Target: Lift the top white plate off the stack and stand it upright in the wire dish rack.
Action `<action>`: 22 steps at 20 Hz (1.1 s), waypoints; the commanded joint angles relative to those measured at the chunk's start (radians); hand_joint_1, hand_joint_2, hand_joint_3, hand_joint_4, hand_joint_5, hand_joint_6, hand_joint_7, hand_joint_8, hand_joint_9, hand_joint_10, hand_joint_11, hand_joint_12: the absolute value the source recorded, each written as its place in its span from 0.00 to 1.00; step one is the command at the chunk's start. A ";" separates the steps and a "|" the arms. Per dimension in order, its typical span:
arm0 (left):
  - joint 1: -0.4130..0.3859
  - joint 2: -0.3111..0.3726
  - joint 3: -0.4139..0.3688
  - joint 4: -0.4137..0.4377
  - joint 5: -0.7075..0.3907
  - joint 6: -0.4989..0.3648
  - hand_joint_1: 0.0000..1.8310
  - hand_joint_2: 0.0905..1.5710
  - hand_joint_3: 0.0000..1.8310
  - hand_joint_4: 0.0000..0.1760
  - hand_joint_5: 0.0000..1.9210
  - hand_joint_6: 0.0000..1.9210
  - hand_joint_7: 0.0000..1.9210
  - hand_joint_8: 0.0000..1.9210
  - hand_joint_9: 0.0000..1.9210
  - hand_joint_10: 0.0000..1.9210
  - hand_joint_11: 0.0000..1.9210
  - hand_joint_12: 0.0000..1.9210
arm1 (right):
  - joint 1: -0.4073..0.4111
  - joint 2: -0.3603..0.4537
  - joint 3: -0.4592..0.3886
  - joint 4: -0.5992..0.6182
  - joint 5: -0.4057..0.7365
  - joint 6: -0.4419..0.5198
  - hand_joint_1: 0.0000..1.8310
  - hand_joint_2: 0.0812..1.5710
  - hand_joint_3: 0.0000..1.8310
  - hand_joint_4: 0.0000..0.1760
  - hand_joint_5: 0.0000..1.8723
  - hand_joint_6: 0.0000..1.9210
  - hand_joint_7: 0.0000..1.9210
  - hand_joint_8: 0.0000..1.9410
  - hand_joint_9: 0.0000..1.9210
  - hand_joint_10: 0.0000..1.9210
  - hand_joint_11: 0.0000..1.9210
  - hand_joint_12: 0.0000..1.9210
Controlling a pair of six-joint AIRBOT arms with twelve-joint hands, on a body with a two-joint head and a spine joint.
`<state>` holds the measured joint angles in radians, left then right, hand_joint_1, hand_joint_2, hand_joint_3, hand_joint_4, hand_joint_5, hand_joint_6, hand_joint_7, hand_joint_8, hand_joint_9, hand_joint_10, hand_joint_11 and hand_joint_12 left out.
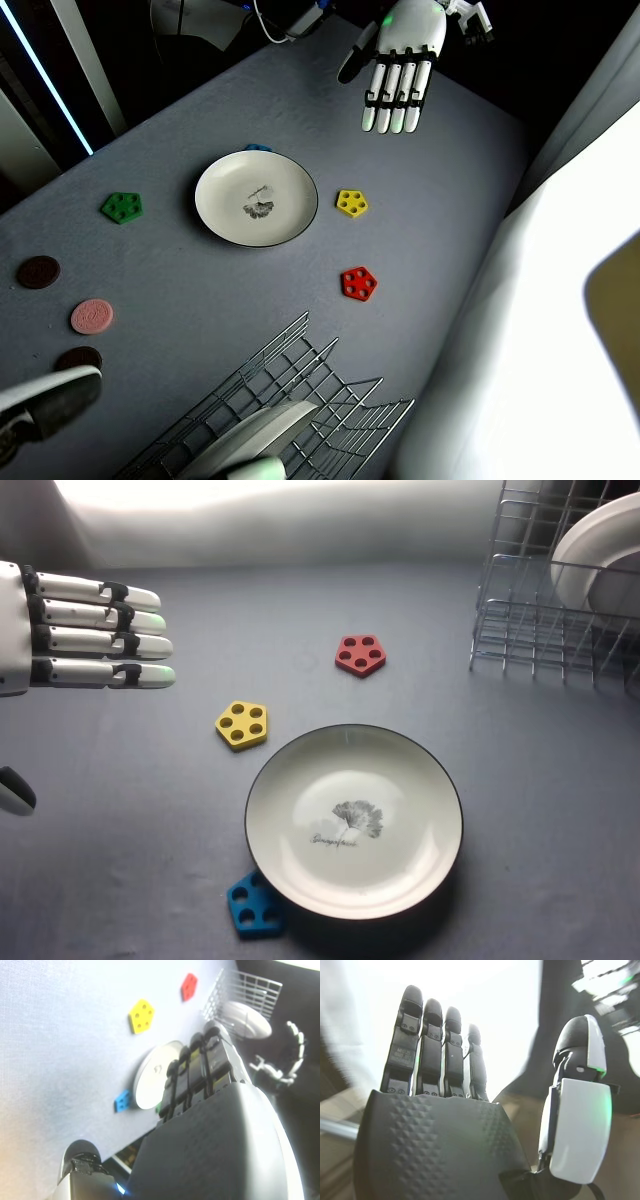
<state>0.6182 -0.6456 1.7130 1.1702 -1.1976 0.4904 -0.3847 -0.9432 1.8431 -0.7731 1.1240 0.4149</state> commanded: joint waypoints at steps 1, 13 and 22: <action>-0.019 0.010 -0.001 -0.079 -0.055 0.003 0.04 0.55 0.00 0.00 0.01 0.00 0.03 0.00 0.04 0.00 0.06 0.01 | 0.020 0.023 0.002 0.064 0.102 -0.017 0.40 0.55 0.00 0.09 0.13 0.00 0.16 0.00 0.16 0.00 0.18 0.00; -0.019 0.012 -0.001 -0.079 -0.051 0.009 0.01 0.55 0.00 0.00 0.01 0.00 0.02 0.00 0.02 0.00 0.05 0.01 | 0.067 0.132 -0.235 -0.136 0.176 -0.374 0.16 0.59 0.00 0.00 0.11 0.00 0.13 0.00 0.13 0.00 0.12 0.00; -0.019 0.012 -0.001 -0.080 -0.053 0.012 0.01 0.56 0.00 0.00 0.01 0.00 0.01 0.00 0.00 0.00 0.02 0.00 | 0.052 0.225 -0.449 -0.174 0.139 -0.500 0.00 0.67 0.01 0.00 0.13 0.01 0.14 0.00 0.14 0.00 0.13 0.00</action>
<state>0.6182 -0.6445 1.7130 1.1702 -1.1961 0.4973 -0.3401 -0.7326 1.3823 -1.0374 1.2072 -0.0845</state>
